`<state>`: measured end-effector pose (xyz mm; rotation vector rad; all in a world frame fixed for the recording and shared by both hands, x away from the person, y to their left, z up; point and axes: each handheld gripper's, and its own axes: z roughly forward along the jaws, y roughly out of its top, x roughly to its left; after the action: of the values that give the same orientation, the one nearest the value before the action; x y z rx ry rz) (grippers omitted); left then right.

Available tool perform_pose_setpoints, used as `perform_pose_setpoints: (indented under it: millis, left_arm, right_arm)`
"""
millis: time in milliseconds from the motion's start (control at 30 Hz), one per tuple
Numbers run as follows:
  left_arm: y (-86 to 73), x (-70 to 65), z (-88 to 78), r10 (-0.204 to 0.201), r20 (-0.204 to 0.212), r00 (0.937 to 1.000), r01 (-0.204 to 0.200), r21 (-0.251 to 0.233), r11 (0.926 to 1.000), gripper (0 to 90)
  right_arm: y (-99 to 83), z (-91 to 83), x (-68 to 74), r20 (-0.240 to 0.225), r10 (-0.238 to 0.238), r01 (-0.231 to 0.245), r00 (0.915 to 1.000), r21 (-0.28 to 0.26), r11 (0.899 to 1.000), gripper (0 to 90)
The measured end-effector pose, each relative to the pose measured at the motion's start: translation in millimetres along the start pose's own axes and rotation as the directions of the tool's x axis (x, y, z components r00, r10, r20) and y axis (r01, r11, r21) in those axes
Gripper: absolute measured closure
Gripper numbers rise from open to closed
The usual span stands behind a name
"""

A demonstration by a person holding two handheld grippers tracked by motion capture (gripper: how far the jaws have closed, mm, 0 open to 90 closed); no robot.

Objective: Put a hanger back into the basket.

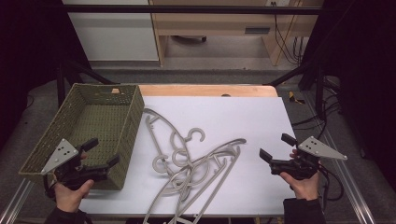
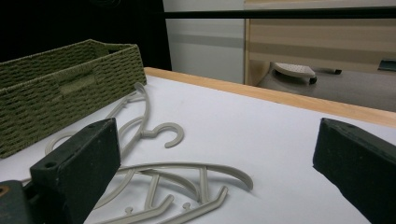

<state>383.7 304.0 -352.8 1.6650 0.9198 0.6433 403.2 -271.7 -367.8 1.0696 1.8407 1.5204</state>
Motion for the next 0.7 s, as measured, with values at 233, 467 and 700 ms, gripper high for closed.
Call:
perform_pose_setpoints:
  millis: [233, 467, 700]
  left_arm:
    - [-0.1, -5.5, 3.1, 0.005, 0.020, 0.9998, -0.005, 0.016, 0.9999, 5.9]
    - [0.2, -20.2, 9.0, 0.025, 0.050, 0.9985, -0.027, 0.040, 0.9988, 5.9]
    - [-3.6, -30.4, 18.3, 0.039, 0.072, 0.9967, -0.044, 0.071, 0.9965, 5.9]
  right_arm:
    - [0.3, 0.3, 0.7, 0.001, 0.000, -0.001, 1.0000, 0.002, 1.000, 1.2]
    - [1.0, 1.4, 2.5, 0.005, -0.003, 0.003, 1.0000, 0.010, 1.000, 1.1]
    - [2.3, -0.1, 3.8, 0.001, -0.010, 0.010, 1.0000, 0.000, 1.000, 1.1]
